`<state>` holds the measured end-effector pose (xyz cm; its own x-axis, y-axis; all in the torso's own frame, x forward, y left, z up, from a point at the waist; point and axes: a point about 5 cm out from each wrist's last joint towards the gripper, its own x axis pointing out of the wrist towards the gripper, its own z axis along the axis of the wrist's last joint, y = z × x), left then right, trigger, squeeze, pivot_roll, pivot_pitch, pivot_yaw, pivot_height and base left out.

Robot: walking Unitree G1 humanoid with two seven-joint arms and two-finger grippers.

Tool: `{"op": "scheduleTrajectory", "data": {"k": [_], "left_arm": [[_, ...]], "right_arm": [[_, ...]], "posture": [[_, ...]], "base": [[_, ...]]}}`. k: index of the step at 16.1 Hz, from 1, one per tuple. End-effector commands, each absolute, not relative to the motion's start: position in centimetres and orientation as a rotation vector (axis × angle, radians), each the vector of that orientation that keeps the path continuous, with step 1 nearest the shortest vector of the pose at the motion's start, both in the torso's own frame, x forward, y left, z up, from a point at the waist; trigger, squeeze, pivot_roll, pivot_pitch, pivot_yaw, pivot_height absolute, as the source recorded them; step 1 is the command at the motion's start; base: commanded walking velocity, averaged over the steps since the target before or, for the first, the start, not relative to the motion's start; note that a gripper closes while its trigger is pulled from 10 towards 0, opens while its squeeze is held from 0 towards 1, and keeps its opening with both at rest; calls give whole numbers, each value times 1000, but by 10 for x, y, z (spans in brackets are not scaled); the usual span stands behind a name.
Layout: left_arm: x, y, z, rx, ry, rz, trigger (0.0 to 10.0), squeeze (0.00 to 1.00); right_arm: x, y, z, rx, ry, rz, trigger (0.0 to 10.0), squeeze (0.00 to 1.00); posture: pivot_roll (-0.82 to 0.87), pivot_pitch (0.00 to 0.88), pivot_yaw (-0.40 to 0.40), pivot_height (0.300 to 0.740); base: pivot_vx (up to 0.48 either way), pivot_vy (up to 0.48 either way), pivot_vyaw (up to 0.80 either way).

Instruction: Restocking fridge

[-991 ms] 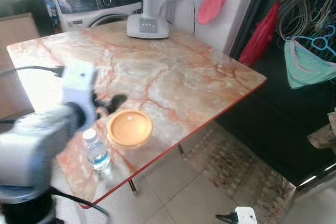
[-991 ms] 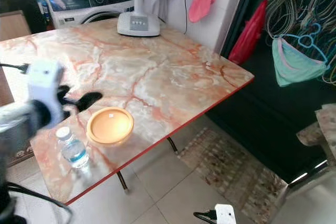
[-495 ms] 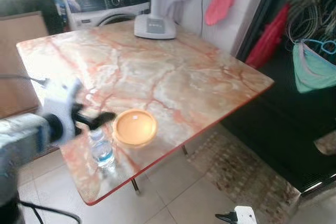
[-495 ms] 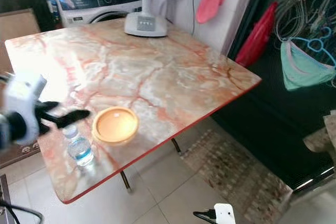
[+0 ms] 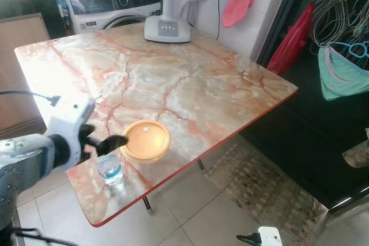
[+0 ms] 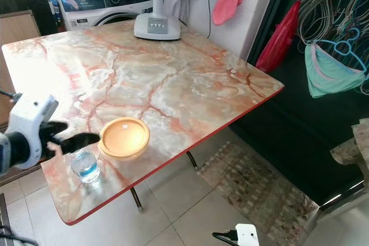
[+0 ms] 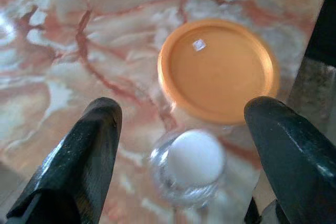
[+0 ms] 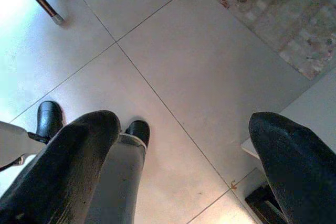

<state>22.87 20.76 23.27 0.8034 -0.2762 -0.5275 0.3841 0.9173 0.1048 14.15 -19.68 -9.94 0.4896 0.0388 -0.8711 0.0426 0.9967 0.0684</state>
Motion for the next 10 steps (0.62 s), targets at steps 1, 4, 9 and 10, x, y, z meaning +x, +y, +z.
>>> {"op": "scheduleTrajectory", "data": {"k": [1, 4, 9, 10], "left_arm": [[224, 201, 232, 235, 539, -410, 10000, 0], [220, 197, 223, 243, 579, -436, 10000, 0], [221, 205, 224, 245, 584, -384, 0, 0], [221, 205, 224, 246, 587, -384, 0, 0]], "right_arm": [[143, -201, -98, 69, 1061, -5, 10000, 0], [143, -201, -98, 71, 1058, -6, 10000, 0], [143, -202, -98, 71, 1056, -8, 10000, 0], [143, -202, -98, 71, 1056, -7, 10000, 0]], "posture": [[230, 0, -110, 740], [225, 0, -108, 740], [222, 0, -109, 740], [223, 0, -111, 740]], "base": [[0, 0, 0], [0, 0, 0], [0, 0, 0], [0, 0, 0]]}}
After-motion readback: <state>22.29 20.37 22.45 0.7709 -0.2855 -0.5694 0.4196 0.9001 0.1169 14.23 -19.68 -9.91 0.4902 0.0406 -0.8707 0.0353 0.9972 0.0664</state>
